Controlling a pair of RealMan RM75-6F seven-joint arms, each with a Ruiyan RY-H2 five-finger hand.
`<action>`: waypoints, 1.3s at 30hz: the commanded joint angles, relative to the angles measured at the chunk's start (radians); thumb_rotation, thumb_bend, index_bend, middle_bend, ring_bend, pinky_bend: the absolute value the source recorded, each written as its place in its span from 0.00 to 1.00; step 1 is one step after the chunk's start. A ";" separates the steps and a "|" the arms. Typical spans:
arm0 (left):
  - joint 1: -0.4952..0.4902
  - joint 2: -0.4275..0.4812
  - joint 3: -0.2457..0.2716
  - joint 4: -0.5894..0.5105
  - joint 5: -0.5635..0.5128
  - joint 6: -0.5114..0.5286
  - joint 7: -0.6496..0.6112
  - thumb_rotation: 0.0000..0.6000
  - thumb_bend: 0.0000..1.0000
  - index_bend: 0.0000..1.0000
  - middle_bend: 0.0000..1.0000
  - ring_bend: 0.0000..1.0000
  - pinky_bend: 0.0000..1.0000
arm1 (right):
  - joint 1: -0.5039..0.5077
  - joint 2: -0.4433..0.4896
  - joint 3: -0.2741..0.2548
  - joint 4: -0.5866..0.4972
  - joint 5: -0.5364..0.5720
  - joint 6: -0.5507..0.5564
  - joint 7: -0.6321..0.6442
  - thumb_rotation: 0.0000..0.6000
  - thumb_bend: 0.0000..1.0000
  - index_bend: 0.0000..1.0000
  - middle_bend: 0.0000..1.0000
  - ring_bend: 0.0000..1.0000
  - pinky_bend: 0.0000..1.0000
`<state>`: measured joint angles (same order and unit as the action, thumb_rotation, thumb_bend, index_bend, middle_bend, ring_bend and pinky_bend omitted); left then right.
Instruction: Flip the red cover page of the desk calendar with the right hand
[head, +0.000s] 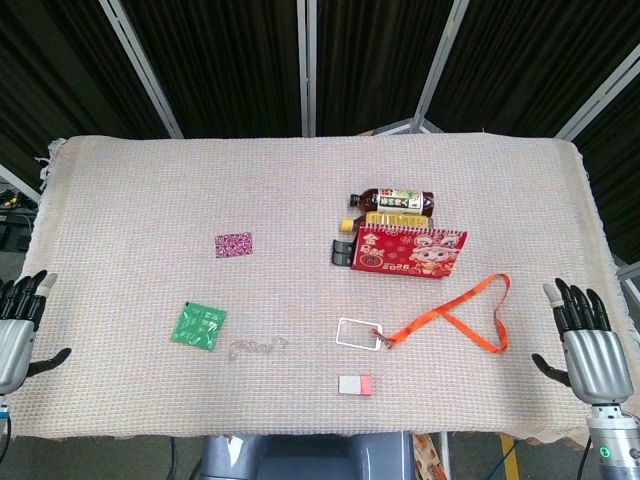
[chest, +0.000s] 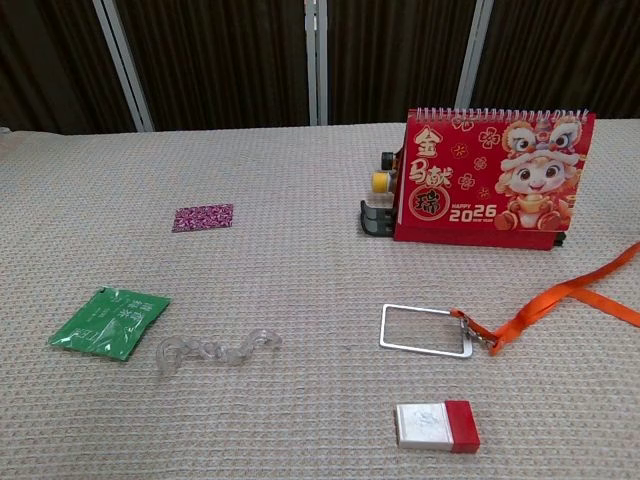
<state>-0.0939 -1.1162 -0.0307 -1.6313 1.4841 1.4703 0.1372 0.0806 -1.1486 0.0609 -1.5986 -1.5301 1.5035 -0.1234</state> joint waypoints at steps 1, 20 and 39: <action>0.000 0.000 0.001 -0.001 -0.001 -0.002 0.003 1.00 0.12 0.00 0.00 0.00 0.00 | 0.000 -0.002 -0.001 -0.001 0.000 -0.001 0.002 1.00 0.09 0.00 0.00 0.00 0.00; 0.007 -0.005 -0.011 0.008 0.008 0.031 -0.029 1.00 0.13 0.00 0.00 0.00 0.00 | 0.040 -0.073 0.063 -0.087 0.135 -0.072 -0.003 1.00 0.15 0.03 0.51 0.59 0.69; 0.023 -0.022 -0.029 0.045 0.029 0.092 -0.067 1.00 0.16 0.00 0.00 0.00 0.00 | 0.285 -0.087 0.276 -0.266 0.720 -0.690 0.526 1.00 0.31 0.00 0.70 0.77 0.81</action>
<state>-0.0709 -1.1383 -0.0598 -1.5861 1.5137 1.5623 0.0703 0.3376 -1.2120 0.3135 -1.8991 -0.8422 0.8461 0.3722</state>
